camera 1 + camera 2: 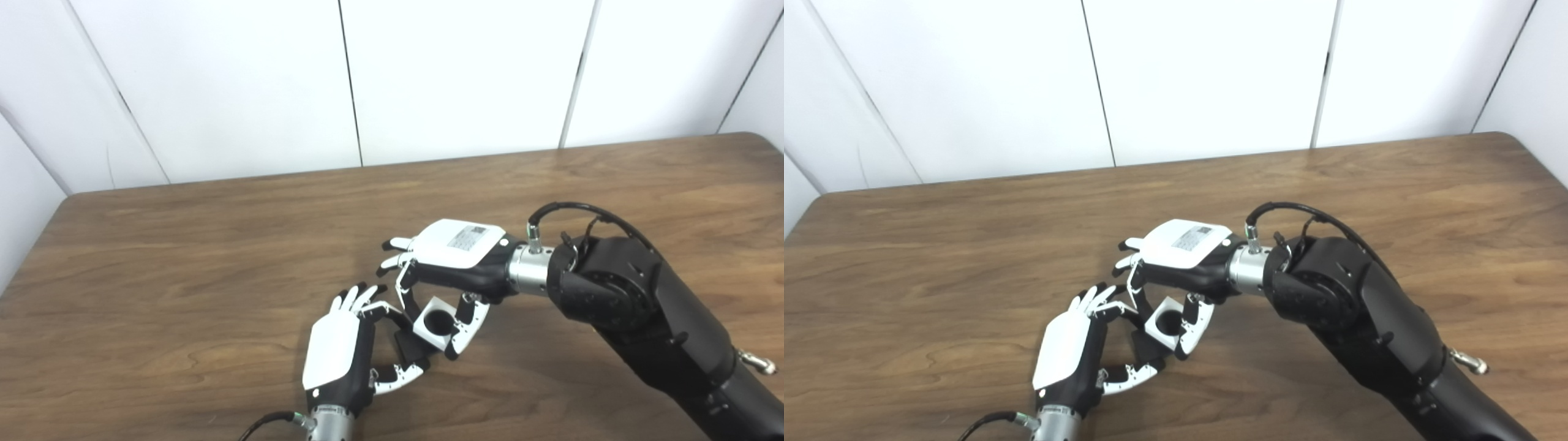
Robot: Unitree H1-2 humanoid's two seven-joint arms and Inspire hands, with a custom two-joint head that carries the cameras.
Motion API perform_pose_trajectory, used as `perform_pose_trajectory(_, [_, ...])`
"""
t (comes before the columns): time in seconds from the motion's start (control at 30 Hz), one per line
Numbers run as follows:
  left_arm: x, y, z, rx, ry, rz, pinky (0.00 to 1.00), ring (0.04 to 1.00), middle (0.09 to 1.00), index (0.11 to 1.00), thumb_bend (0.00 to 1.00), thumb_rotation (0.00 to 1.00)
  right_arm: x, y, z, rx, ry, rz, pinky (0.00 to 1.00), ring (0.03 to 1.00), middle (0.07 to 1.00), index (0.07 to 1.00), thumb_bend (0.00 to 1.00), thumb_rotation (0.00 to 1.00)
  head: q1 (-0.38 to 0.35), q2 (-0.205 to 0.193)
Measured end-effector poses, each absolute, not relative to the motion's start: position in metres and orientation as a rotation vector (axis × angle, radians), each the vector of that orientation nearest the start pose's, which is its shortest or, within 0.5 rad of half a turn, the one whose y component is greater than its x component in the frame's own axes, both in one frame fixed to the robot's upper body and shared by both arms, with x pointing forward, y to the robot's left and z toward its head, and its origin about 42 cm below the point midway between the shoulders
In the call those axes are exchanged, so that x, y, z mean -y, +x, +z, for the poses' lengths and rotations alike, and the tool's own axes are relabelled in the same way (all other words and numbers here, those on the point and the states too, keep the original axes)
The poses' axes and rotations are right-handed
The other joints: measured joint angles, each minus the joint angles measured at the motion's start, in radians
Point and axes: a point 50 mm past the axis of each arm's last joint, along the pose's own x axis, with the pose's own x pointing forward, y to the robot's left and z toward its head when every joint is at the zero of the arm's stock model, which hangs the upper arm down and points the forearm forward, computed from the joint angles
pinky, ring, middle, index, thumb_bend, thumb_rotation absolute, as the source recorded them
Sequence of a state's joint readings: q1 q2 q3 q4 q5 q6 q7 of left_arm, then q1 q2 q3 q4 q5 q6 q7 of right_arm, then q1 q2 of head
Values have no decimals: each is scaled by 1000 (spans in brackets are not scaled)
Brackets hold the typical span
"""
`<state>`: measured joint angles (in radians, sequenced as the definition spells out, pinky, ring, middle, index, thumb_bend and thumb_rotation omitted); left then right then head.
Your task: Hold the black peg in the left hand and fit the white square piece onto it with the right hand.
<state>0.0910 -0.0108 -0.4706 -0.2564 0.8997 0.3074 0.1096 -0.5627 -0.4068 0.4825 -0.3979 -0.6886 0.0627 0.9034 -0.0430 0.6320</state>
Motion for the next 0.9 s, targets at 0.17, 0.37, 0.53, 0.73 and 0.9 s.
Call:
perform_pose_trajectory(0.17, [-101, 232, 137, 107, 815, -110, 1000, 978, 895, 512, 526, 157, 139, 336, 287, 439, -1444, 998, 934, 1000, 903, 489, 525, 152, 3, 2])
perform_pose_trajectory(0.37, [-100, 231, 137, 105, 813, -112, 1000, 970, 889, 512, 529, 165, 140, 336, 283, 424, -1441, 1003, 942, 1000, 904, 489, 524, 153, 6, 0])
perform_pose_trajectory(0.53, [-98, 231, 137, 104, 819, -108, 975, 952, 881, 503, 536, 155, 141, 336, 281, 418, -1440, 1005, 941, 1000, 900, 491, 524, 156, 9, 0])
perform_pose_trajectory(0.73, [-97, 231, 137, 98, 817, -104, 981, 959, 879, 510, 532, 169, 143, 337, 278, 403, -1444, 1005, 936, 1000, 919, 639, 931, 370, 12, 3])
perform_pose_trajectory(0.9, [-98, 231, 136, 77, 812, -108, 974, 962, 874, 529, 531, 219, 148, 338, 276, 386, -1452, 1004, 934, 1000, 918, 655, 975, 378, 12, 3])
